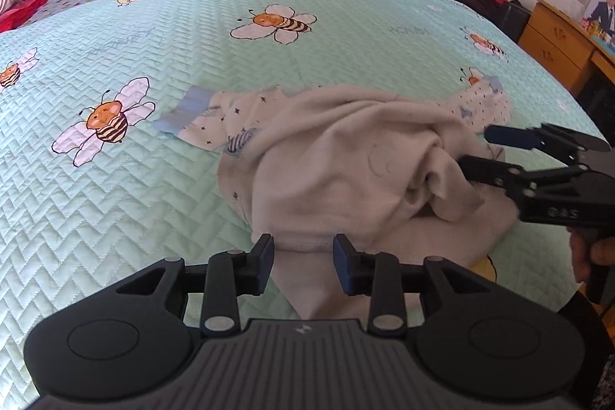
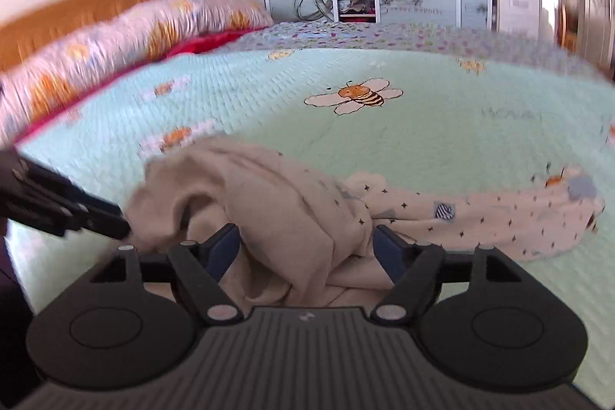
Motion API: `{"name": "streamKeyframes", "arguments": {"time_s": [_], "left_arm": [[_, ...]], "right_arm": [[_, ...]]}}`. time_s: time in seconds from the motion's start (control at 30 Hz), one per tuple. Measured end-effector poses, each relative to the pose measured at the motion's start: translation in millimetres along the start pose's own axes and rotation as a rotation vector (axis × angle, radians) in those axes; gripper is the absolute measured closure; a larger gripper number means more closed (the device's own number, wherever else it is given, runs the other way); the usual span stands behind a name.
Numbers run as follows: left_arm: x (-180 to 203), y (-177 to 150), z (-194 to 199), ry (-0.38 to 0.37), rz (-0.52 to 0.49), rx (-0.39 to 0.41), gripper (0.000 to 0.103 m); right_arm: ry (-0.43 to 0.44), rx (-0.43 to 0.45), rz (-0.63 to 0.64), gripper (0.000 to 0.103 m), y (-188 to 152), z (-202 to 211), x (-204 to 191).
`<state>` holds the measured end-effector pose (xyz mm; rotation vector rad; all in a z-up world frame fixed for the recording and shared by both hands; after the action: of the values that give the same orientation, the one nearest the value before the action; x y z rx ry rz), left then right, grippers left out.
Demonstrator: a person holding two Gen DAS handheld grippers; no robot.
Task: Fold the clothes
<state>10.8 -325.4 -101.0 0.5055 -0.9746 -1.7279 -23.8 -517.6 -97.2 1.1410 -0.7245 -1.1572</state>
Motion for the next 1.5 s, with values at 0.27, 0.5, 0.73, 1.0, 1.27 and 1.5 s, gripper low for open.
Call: {"name": "streamKeyframes", "arguments": {"time_s": [0.27,0.5,0.73,1.0,1.27,1.5], "left_arm": [[1.7,-2.9,2.9,-0.005,0.017,-0.007,0.066],[9.8,-3.3,-3.7,-0.042,0.054,-0.011,0.065],[44.5,19.8,-32.2,-0.122,0.039,0.038,0.065],[68.3,20.9,-77.1,-0.224,0.087,-0.021,0.065],[120.7,20.5,-55.6,-0.328,-0.045,0.014,0.101],[226.8,-4.0,5.7,-0.578,-0.304,0.041,0.101]], "right_arm": [[-0.094,0.081,0.011,0.093,21.8,3.6,11.2],[-0.443,-0.029,0.071,0.091,8.8,43.1,132.7],[-0.600,-0.006,-0.368,0.066,-37.7,106.1,178.3],[-0.458,0.094,-0.360,0.055,-10.7,111.2,139.4],[-0.390,0.063,-0.364,0.054,-19.3,105.0,116.4],[-0.385,0.050,-0.401,0.053,-15.9,114.6,115.0]]}}
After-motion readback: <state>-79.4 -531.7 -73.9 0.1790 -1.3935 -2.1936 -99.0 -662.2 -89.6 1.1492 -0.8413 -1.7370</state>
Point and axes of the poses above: each gripper's, at about its wrist camera, not at the fingertips, and z roughly against the way its jaws point, x to its right, y to its top, the point moved 6 cm from there along -z, roughly the way its jaws point, and after that the axes turned 15 degrees about x, right-handed, at the moved point
